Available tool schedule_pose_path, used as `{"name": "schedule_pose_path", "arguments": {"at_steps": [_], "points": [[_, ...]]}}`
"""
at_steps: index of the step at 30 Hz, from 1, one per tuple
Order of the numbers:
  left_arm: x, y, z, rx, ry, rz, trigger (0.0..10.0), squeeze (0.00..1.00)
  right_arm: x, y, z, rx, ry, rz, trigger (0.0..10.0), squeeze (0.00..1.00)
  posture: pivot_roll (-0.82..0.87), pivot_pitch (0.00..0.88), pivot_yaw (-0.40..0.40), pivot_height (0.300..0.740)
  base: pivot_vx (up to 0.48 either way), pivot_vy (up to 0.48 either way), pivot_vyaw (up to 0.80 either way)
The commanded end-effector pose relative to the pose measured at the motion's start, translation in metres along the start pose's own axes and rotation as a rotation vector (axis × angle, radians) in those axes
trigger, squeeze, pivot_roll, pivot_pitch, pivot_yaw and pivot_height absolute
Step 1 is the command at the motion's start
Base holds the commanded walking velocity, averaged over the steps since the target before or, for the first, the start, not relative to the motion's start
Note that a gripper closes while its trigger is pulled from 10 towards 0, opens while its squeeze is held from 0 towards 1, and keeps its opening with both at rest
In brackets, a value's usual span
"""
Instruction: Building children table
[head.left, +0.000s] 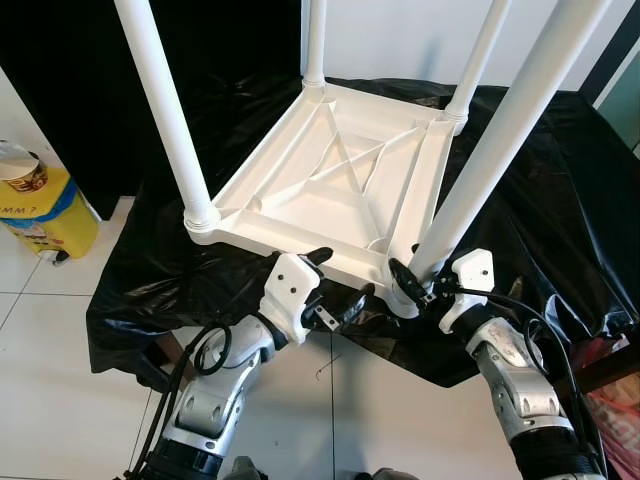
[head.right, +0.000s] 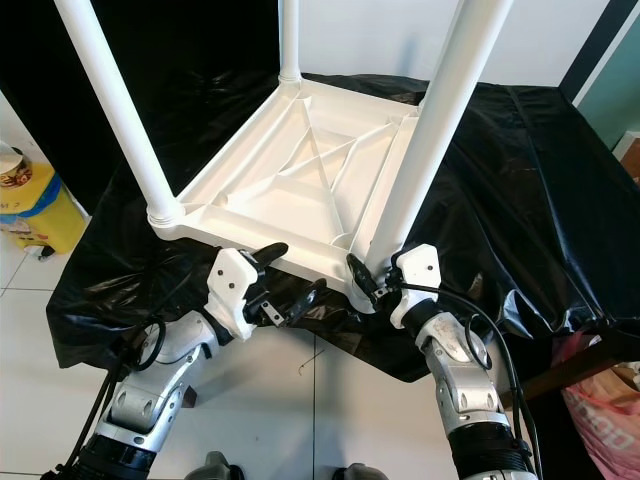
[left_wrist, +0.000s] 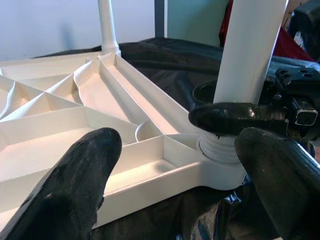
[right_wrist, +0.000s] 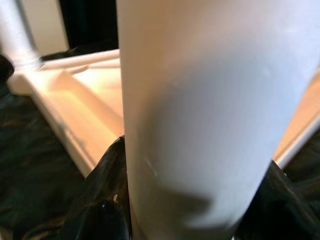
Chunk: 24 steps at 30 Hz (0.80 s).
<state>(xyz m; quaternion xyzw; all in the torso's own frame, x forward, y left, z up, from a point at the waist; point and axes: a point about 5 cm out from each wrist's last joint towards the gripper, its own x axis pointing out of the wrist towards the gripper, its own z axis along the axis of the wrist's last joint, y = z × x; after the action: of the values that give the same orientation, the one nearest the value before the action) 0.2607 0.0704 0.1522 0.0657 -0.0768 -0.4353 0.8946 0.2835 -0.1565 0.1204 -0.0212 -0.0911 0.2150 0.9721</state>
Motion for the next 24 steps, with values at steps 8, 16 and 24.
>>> {"name": "schedule_pose_path", "arguments": {"at_steps": [8,16,24], "points": [[0.006,0.001,-0.003,0.003,0.013,-0.022,10.0,0.0,-0.019,0.008,-0.016,0.015,0.104,-0.331,10.0,0.0,-0.05,0.108,-0.035,0.74,0.0,0.0,0.0],[0.009,-0.002,-0.002,-0.017,0.007,-0.023,10.0,0.0,-0.011,0.022,-0.009,0.054,0.09,-0.431,10.0,0.0,-0.05,0.122,-0.032,0.74,0.0,0.0,0.0],[0.008,-0.001,-0.004,-0.017,0.01,-0.008,10.0,0.0,-0.01,0.03,-0.008,0.046,0.103,-0.425,10.0,0.0,-0.04,0.12,-0.037,0.74,0.0,0.0,0.0]]}}
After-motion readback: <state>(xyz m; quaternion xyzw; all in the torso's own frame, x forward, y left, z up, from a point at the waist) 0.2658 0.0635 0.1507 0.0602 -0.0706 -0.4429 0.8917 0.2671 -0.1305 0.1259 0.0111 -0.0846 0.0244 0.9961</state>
